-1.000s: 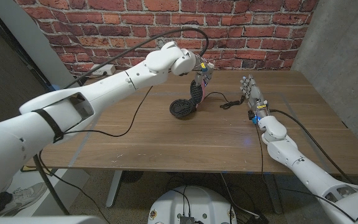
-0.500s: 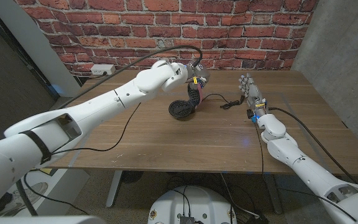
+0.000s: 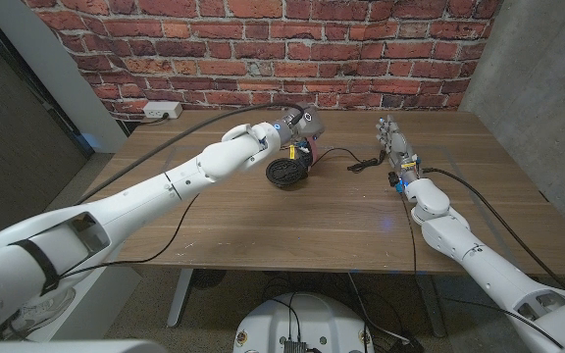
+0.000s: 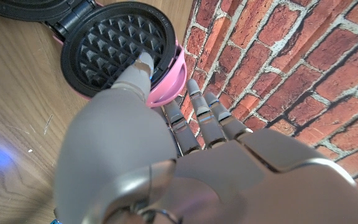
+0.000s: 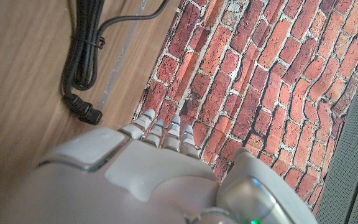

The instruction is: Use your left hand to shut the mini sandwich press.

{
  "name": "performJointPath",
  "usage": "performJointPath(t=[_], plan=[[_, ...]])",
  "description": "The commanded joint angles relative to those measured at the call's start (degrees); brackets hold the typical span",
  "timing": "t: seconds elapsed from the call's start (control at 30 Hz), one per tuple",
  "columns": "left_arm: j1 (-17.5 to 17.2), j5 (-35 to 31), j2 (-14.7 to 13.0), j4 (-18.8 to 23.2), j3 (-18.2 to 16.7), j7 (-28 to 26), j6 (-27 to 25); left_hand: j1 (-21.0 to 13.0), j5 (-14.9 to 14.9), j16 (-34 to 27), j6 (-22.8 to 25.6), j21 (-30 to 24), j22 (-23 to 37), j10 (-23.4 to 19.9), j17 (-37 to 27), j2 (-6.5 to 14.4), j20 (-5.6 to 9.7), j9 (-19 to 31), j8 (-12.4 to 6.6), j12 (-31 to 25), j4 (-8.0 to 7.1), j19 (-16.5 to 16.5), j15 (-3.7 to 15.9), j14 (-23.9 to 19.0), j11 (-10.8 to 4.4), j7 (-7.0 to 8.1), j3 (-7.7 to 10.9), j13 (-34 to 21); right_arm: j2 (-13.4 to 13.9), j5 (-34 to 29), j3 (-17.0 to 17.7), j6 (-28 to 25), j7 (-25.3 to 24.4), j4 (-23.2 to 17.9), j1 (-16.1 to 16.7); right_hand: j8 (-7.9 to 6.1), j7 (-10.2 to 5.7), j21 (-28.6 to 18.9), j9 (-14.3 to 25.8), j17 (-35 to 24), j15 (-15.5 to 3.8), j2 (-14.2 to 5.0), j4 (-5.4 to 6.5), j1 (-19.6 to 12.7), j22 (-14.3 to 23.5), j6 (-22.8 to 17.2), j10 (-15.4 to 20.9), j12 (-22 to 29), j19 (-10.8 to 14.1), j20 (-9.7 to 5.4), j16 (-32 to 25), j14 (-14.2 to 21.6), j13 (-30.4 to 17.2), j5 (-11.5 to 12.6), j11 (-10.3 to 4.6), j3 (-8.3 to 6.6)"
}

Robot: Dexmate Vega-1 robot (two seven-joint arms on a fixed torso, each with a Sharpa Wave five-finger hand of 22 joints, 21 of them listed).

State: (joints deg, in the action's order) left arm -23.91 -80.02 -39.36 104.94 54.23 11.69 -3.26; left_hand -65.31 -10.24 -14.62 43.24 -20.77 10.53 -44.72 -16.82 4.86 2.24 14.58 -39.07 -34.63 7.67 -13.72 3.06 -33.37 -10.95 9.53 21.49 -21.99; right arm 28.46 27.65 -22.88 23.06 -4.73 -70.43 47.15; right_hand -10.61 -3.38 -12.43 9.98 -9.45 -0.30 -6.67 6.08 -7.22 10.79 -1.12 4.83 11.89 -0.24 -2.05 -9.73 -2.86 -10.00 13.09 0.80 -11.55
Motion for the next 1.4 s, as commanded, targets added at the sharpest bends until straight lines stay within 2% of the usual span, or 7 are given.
performJointPath(t=[0.03,0.43,0.77,0.93,1.17,1.37,1.4], plan=[[-8.05,-4.36,-2.71,1.6,-3.44,-10.4,-4.14,0.2,-0.28,0.37,6.19,-0.04,0.29,-2.95,-0.09,-0.56,0.03,0.0,-2.63,-0.46,-0.17,-0.78,10.21,-0.73,-0.61,-0.83,-0.35,-0.32,0.44,-1.54,-0.74,-1.91,-1.12,-1.03,-1.01,-0.08,-0.14,0.23,0.31,-0.11,-0.01,0.34,-0.07,-0.18,0.13,-0.31,0.43,-0.07,0.44,-1.04,-0.25,-0.04,-0.32,-0.29,0.01,0.19],[-14.36,-9.66,-3.36,3.21,-5.37,-15.73,-10.34,1.2,-0.56,1.01,6.84,0.1,0.32,-3.87,-0.08,-1.22,-0.13,-0.58,-2.94,-0.72,-0.65,-1.23,10.16,-1.81,-0.84,-1.17,-0.49,-0.03,0.56,-2.57,-1.4,-3.02,-1.53,-1.5,-1.75,-0.06,-0.17,0.25,0.31,-0.11,-0.01,0.29,-0.08,-0.2,0.13,-0.24,0.39,-0.11,0.41,-1.09,-0.24,-0.07,-0.33,-0.28,0.03,0.18],[-18.53,-10.55,-1.02,-1.92,-5.48,-26.71,-17.1,2.34,-0.63,1.56,6.49,0.19,0.36,-3.54,-0.12,-2.31,-0.3,-0.86,-3.0,-0.54,-1.01,-1.63,10.04,-2.4,-0.76,-1.16,-0.91,0.05,1.08,-3.72,-1.8,-4.56,-2.69,-3.01,-1.71,-0.07,-0.14,0.27,0.3,-0.11,0.05,0.28,-0.09,-0.21,0.13,-0.27,0.42,-0.11,0.41,-1.11,-0.25,-0.05,-0.33,-0.28,-0.06,0.19],[-19.96,-9.69,-0.64,-3.62,-5.06,-29.85,-19.13,2.86,-0.72,1.77,6.27,0.22,0.38,-3.28,-0.13,-2.73,-0.25,-0.82,-3.15,-0.3,-1.2,-1.77,10.02,-2.48,-0.76,-0.89,-1.2,0.26,1.22,-4.02,-1.89,-5.07,-3.12,-3.68,-1.54,-0.06,-0.17,0.27,0.31,-0.11,0.04,0.25,-0.09,-0.23,0.13,-0.23,0.45,-0.1,0.41,-1.12,-0.26,-0.03,-0.33,-0.27,-0.01,0.18],[-21.06,-8.23,-1.13,-3.14,-4.74,-27.2,-20.15,3.89,-0.9,2.36,5.24,0.35,0.42,-2.61,-0.06,-3.38,-0.19,-0.66,-3.24,0.44,-1.6,-1.82,9.82,-2.12,-0.72,-0.69,-1.74,0.99,0.97,-4.39,-2.16,-5.53,-3.46,-3.81,-1.88,-0.07,-0.19,0.27,0.31,-0.1,0.0,0.2,-0.11,-0.27,0.13,-0.27,0.44,-0.12,0.43,-1.15,-0.27,0.0,-0.33,-0.26,-0.09,0.16],[-20.84,-6.49,-2.53,-0.06,-5.4,-20.06,-18.6,6.11,-1.58,3.75,2.18,0.99,0.43,-0.2,0.51,-4.81,-0.36,-1.65,-1.92,2.69,-2.41,-1.13,9.55,0.27,-1.02,-0.53,-2.68,2.82,0.7,-4.69,-2.4,-5.65,-3.55,-3.62,-2.39,-0.07,-0.23,0.26,0.31,-0.11,0.03,0.17,-0.1,-0.27,0.13,-0.25,0.47,-0.11,0.48,-1.18,-0.3,0.08,-0.33,-0.26,-0.1,0.15],[-20.51,-5.83,-3.03,1.23,-5.74,-17.02,-17.76,6.75,-1.73,3.95,1.58,1.11,0.43,0.29,0.67,-5.35,-0.41,-2.24,-1.33,3.21,-2.61,-1.07,9.46,0.92,-1.05,-0.5,-2.98,3.24,0.65,-4.82,-2.43,-5.75,-3.75,-3.71,-2.46,-0.07,-0.23,0.25,0.31,-0.11,0.02,0.17,-0.1,-0.27,0.13,-0.26,0.49,-0.1,0.48,-1.18,-0.3,0.08,-0.33,-0.26,-0.11,0.15]])
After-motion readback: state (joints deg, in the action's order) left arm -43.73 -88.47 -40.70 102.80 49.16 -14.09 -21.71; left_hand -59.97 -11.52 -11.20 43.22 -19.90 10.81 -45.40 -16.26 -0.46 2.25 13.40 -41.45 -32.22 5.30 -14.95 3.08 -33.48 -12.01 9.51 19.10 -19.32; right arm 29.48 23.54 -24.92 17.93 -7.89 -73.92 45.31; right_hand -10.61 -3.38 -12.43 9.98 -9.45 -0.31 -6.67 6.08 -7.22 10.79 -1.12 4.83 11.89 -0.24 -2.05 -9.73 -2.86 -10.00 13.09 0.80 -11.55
